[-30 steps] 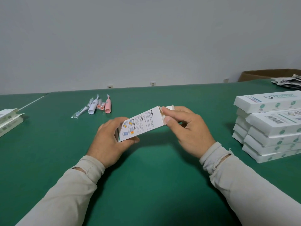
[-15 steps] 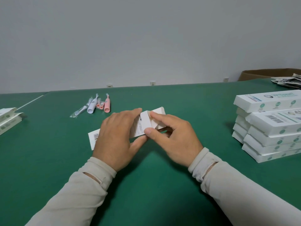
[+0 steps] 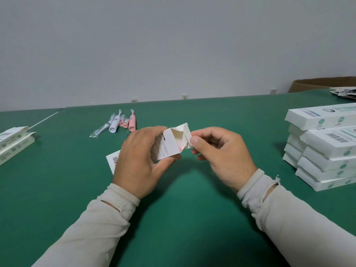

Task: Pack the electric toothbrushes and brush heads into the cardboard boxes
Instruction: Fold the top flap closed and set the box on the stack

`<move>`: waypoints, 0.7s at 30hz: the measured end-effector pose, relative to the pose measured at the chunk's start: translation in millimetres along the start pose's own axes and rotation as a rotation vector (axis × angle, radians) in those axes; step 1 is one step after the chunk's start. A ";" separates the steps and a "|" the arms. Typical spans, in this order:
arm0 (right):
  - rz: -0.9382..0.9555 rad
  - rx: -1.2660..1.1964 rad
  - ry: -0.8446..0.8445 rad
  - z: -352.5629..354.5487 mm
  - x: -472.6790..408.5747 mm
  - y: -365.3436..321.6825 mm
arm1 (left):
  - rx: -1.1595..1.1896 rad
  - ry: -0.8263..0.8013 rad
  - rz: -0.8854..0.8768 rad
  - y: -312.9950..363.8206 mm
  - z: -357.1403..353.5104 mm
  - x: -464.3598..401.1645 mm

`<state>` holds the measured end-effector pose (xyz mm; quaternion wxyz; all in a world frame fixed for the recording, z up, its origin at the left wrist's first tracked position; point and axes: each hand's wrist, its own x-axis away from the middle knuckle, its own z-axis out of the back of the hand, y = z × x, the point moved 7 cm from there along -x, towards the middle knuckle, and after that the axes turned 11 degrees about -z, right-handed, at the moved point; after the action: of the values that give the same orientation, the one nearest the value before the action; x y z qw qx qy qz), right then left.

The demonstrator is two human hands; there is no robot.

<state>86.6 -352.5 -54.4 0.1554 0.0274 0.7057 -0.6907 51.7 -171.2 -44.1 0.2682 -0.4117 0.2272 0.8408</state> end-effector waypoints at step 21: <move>0.367 0.526 0.118 -5.9 12.8 -25.1 | 0.011 -0.016 0.007 1.8 0.0 -0.2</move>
<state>67.0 -350.1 -33.5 0.2238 0.2333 0.4943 -0.8070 50.7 -172.7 -43.6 0.2694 -0.4028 0.2310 0.8437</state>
